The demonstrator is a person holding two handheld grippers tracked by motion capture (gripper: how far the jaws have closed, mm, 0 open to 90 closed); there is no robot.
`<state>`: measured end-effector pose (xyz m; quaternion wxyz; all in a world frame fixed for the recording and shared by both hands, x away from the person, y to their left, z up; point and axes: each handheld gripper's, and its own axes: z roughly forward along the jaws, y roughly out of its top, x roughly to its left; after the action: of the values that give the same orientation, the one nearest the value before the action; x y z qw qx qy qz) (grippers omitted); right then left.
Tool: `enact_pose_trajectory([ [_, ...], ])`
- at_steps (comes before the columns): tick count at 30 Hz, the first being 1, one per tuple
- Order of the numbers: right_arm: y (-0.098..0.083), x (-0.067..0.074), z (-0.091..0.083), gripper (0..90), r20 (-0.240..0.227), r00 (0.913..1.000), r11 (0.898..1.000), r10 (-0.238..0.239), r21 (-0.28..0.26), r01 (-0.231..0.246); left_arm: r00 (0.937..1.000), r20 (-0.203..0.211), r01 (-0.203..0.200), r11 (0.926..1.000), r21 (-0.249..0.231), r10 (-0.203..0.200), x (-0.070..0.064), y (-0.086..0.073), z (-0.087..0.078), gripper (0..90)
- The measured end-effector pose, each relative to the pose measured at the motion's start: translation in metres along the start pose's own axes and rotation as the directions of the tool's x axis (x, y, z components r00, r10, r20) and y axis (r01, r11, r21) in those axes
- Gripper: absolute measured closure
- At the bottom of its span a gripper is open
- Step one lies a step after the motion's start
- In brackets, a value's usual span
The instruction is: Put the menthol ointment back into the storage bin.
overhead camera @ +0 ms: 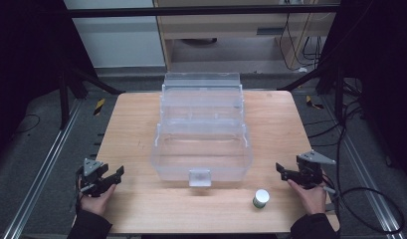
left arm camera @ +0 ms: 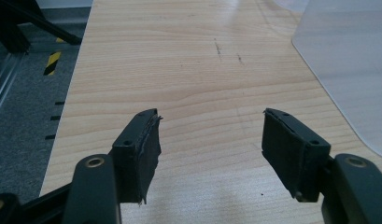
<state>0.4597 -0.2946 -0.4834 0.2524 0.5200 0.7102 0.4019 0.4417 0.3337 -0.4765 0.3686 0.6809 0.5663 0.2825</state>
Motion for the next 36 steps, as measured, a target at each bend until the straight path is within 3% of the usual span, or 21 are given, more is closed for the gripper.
enact_pose_trajectory([
  [8,0.000,0.001,-0.002,21.3,-0.033,0.9994,1.000,-0.011,0.001,0.011,0.9999,0.010,-0.003,0.9997,0.025,0.003,0.001,-0.003,0.002,35.6],
  [12,0.008,0.005,-0.006,26.3,-0.064,0.9971,0.999,-0.041,0.013,0.042,0.9998,0.020,-0.002,0.9996,0.029,0.002,0.002,-0.003,0.002,35.2],
  [15,0.023,0.008,-0.012,32.7,-0.114,0.9916,0.998,-0.061,0.022,0.064,0.9996,0.027,-0.013,0.9990,0.042,0.012,0.000,-0.004,0.004,34.9],
  [19,0.040,0.013,-0.019,36.9,-0.135,0.9844,0.992,-0.114,0.041,0.120,0.9993,0.036,-0.015,0.9989,0.045,0.013,-0.001,-0.003,0.006,35.1],
  [21,0.044,0.014,-0.020,37.4,-0.145,0.9822,0.991,-0.120,0.043,0.127,0.9992,0.037,-0.016,0.9990,0.043,0.015,-0.001,-0.003,0.005,35.3],
  [22,0.053,0.017,-0.024,39.0,-0.170,0.9767,0.989,-0.131,0.046,0.141,0.9990,0.040,-0.022,0.9988,0.045,0.020,-0.002,-0.003,0.005,35.4],
  [26,0.062,0.021,-0.028,41.4,-0.182,0.9709,0.984,-0.155,0.059,0.168,0.9988,0.044,-0.024,0.9989,0.042,0.022,-0.002,-0.003,0.005,35.5],
  [27,0.068,0.025,-0.030,41.5,-0.191,0.9626,0.975,-0.192,0.075,0.210,0.9988,0.042,-0.027,0.9986,0.045,0.025,-0.002,-0.004,0.005,35.5],
  [29,0.070,0.027,-0.031,41.6,-0.196,0.9587,0.971,-0.207,0.083,0.226,0.9988,0.040,-0.028,0.9984,0.048,0.026,-0.002,-0.004,0.005,35.5],
  [30,0.075,0.031,-0.032,41.8,-0.206,0.9476,0.959,-0.244,0.093,0.267,0.9988,0.042,-0.027,0.9984,0.049,0.025,-0.002,-0.004,0.006,35.5],
  [31,0.075,0.031,-0.032,41.8,-0.206,0.9476,0.959,-0.244,0.093,0.267,0.9988,0.042,-0.027,0.9984,0.049,0.025,-0.002,-0.004,0.006,35.5],
  [36,0.087,0.041,-0.037,39.5,-0.257,0.9161,0.931,-0.308,0.119,0.346,0.9984,0.045,-0.036,0.9978,0.056,0.033,-0.003,-0.004,0.006,35.5],
])
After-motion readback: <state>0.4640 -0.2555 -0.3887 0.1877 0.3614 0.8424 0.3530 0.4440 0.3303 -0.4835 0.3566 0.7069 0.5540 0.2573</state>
